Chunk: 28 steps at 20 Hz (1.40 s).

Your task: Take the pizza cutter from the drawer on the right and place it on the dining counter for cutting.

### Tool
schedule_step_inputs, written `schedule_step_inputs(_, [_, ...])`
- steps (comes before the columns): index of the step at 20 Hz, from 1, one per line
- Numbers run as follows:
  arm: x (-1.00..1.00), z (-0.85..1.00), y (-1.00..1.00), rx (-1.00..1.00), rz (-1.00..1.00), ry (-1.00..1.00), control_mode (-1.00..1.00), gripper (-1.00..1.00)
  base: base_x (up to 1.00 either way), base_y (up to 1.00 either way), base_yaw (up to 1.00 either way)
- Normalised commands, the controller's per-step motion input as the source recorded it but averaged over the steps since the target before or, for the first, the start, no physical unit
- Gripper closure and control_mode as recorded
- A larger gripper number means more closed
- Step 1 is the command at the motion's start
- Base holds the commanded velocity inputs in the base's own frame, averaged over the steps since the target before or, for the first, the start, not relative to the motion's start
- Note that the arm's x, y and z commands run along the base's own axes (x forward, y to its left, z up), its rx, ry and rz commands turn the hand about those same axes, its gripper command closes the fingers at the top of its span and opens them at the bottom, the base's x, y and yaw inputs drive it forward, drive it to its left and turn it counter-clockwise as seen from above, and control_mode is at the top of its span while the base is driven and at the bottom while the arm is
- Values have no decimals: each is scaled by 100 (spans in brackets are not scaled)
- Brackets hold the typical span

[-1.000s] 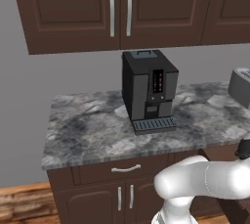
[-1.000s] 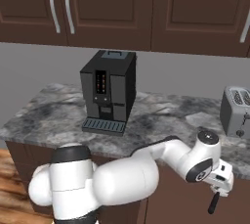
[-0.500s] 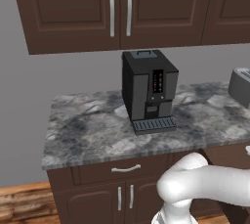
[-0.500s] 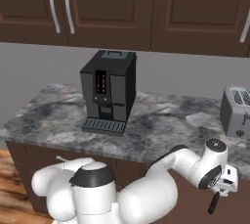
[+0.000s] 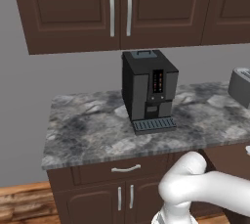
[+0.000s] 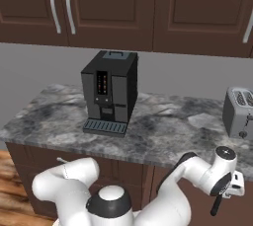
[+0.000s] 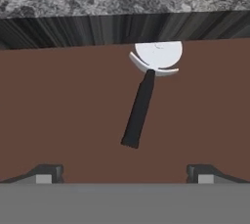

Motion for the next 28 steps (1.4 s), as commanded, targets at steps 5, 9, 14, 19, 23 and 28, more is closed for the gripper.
schedule_step_inputs(5, [1, -7, 0, 0, 1, 5, -100, -100, 0, 0, 0])
schedule_step_inputs(9, [1, -10, 0, 0, 0, 7, -100, -100, 0, 0, 0])
schedule_step_inputs(14, [0, -9, 0, 0, 0, 10, -100, -100, 0, 0, 0])
schedule_step_inputs(19, [0, -9, 0, 0, 0, 9, -100, -100, 0, 0, 0])
schedule_step_inputs(23, [1, -1, 0, 0, 0, 2, -100, -100, 0, 0, 0])
schedule_step_inputs(28, [1, 0, 0, 0, 0, -2, -100, -100, 0, 0, 0])
